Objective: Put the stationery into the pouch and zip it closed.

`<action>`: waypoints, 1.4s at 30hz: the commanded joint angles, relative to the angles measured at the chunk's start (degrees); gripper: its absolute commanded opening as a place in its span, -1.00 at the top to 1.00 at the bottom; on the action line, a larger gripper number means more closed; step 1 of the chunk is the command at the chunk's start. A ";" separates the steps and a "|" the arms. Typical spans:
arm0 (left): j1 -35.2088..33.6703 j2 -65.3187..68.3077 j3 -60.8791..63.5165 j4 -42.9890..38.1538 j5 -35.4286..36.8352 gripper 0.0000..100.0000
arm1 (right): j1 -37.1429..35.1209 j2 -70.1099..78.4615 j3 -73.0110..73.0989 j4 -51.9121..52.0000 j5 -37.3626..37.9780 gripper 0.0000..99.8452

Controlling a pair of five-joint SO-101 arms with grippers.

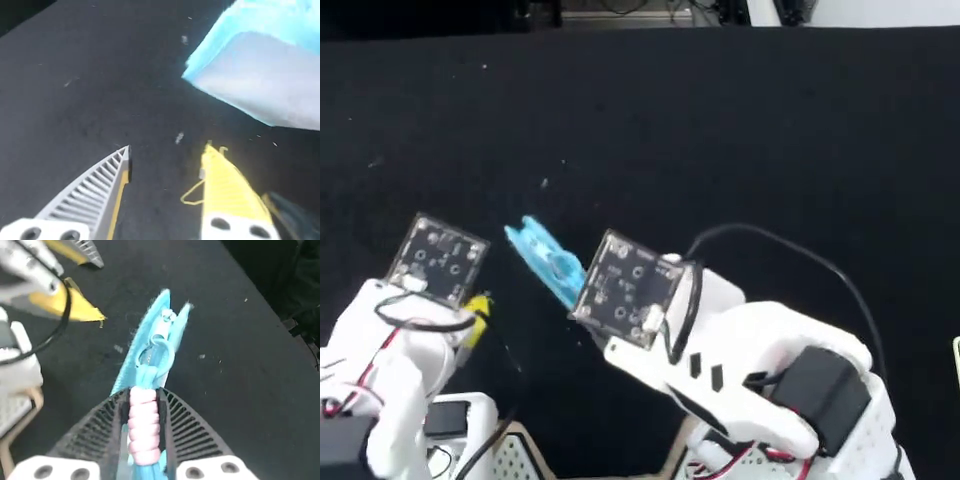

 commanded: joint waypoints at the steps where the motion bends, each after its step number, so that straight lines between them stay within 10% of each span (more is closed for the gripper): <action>1: 3.47 2.55 -3.21 0.09 -2.55 0.50 | -0.35 0.31 1.19 5.36 3.34 0.98; 42: 25.36 -13.36 0.48 0.09 1.32 0.47 | 0.09 0.75 -12.09 7.38 3.52 0.98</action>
